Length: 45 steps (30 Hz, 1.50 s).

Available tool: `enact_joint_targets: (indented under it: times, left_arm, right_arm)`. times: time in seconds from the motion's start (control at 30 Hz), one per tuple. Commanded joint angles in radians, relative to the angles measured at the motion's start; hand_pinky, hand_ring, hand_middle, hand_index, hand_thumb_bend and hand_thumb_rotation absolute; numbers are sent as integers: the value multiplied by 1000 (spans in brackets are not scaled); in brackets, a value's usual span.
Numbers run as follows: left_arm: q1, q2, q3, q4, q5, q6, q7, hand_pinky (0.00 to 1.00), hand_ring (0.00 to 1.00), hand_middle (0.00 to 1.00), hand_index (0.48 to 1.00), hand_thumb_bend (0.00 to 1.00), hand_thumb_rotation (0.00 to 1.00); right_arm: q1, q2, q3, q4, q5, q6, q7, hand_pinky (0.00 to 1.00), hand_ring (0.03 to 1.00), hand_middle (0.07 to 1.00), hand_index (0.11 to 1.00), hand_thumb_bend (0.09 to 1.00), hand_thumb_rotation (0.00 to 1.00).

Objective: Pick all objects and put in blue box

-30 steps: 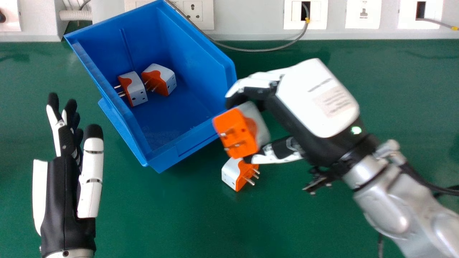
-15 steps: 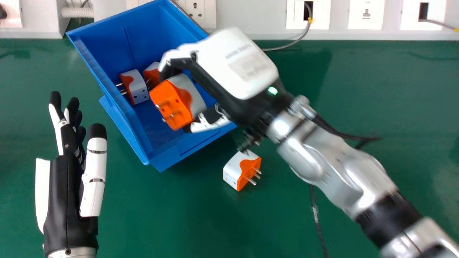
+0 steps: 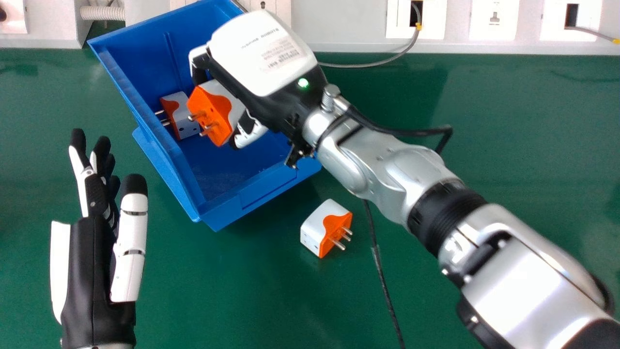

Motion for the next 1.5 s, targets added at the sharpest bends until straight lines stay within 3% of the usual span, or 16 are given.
enact_joint_targets:
  times: [0.0,0.2,0.37,0.47,0.53,0.6,0.67,0.7,0.77,0.87,0.97,1.1,1.23,1.37,1.4,1.47]
  left_arm:
    - [13,-8,-5,-32,-10,-12,1,1000,1000,1000,1000,389,899]
    - [32,-17,-11,-47,-4,-10,3,1000,1000,1000,1000,372,886]
    - [43,-29,-14,-60,17,0,18,1000,1000,1000,1000,346,874]
    - [45,-36,-17,-66,10,11,18,1000,1000,1000,1000,331,860]
    - [40,-36,-19,-62,7,10,18,1000,1000,1000,1000,339,853]
    - [35,-34,-18,-54,11,-1,22,1000,1000,1000,1000,373,849]
    - [30,-32,-18,-47,12,-14,22,1000,1000,1000,1000,399,846]
    - [28,-31,-19,-45,9,-18,20,1000,1000,1000,1000,404,845]
    - [27,-30,-19,-42,11,-24,20,1000,1000,1000,1000,407,846]
    - [25,-32,-17,-38,24,-26,28,1000,1000,1000,1000,383,863]
    - [26,-35,-19,-39,20,-25,28,1000,1000,1000,1000,353,861]
    - [21,-29,-15,-33,21,-26,25,1000,1000,1000,1000,344,860]
    - [12,-18,-10,-17,33,-44,27,1000,1000,1000,1000,318,856]
    - [5,-18,-10,-12,44,-43,33,1000,1000,1000,1000,302,859]
    - [3,-20,-9,-13,51,-40,37,1000,1000,1000,1000,294,865]
    - [-2,-23,-11,-16,45,-31,36,1000,1000,1000,1000,296,871]
  right_arm:
    - [-96,28,21,31,0,36,30,287,428,530,539,490,0]
    - [-145,87,4,83,70,90,146,305,452,566,504,490,0]
    - [-145,101,0,88,98,81,170,312,451,563,485,492,0]
    - [-145,120,-12,92,127,127,215,310,452,566,488,492,0]
    - [-137,122,-31,82,158,134,249,310,454,561,533,487,0]
    - [-130,112,-30,71,169,123,268,405,466,760,750,470,0]
    - [-124,95,13,60,133,110,247,437,722,856,856,418,0]
    - [-121,88,35,56,114,105,233,568,792,898,906,365,0]
    - [-117,81,71,51,83,112,214,685,854,938,955,336,39]
    - [-114,76,109,47,52,133,208,767,941,992,994,444,355]
    - [-109,71,120,45,49,138,206,810,992,999,1000,557,414]
    - [-102,70,119,46,53,149,201,846,997,1000,1000,581,397]
    - [-80,68,101,41,75,142,186,834,980,1000,1000,499,343]
    - [-62,64,102,40,84,140,166,817,965,1000,1000,436,316]
    - [-56,63,97,36,92,141,165,808,961,1000,1000,412,264]
    - [-41,56,76,21,116,136,157,817,963,1000,1000,367,84]
